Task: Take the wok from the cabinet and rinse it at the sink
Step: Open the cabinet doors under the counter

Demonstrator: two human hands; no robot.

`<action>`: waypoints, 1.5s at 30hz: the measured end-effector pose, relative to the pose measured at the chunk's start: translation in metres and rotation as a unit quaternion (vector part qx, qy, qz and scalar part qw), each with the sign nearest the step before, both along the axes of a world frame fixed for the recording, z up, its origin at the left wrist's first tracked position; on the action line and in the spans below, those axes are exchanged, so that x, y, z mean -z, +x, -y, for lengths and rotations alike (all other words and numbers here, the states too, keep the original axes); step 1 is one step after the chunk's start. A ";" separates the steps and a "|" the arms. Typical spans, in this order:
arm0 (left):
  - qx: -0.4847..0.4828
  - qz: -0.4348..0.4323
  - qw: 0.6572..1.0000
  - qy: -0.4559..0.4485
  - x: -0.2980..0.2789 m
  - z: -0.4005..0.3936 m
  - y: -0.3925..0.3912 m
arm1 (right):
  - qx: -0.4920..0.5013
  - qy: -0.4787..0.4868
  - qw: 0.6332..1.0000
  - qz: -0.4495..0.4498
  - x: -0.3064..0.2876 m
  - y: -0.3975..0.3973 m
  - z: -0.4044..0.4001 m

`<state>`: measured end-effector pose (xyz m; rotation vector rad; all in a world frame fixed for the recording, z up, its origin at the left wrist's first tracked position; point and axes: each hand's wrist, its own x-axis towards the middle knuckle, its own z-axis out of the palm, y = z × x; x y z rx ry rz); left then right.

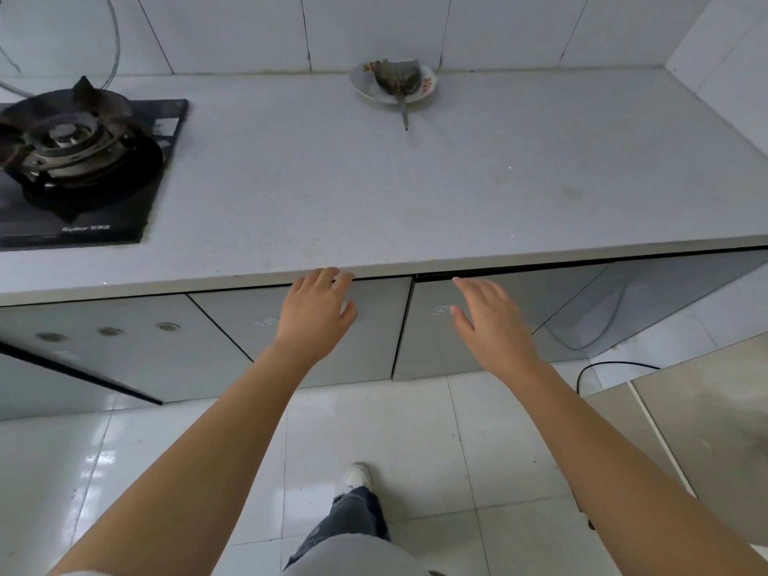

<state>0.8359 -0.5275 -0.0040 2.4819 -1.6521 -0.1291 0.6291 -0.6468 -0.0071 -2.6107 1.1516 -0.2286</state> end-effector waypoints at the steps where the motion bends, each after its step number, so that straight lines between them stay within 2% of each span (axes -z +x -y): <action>1: -0.003 0.003 1.000 0.000 0.003 -0.003 -0.003 | -0.003 -0.002 1.000 0.002 0.004 -0.003 -0.002; 9: -0.019 0.008 1.000 0.003 0.038 -0.023 -0.042 | -0.015 -0.011 1.000 0.009 0.031 -0.044 -0.017; 14: 0.000 0.019 1.000 0.004 0.078 -0.024 -0.057 | -0.014 -0.013 1.000 0.012 0.069 -0.059 -0.023; 28: 0.032 0.056 0.995 -0.070 0.283 0.022 -0.028 | 0.017 -0.056 0.996 0.063 0.283 -0.034 0.008; 33: 0.031 0.071 0.990 -0.117 0.337 0.030 -0.023 | 0.019 -0.075 0.994 0.078 0.339 -0.028 0.017; 38: 0.015 0.078 0.987 -0.142 0.362 0.030 -0.023 | 0.015 -0.093 0.992 0.084 0.357 -0.030 0.020; 45: 0.009 0.086 0.982 -0.168 0.349 0.036 -0.025 | 0.009 -0.117 0.988 0.105 0.335 -0.025 0.029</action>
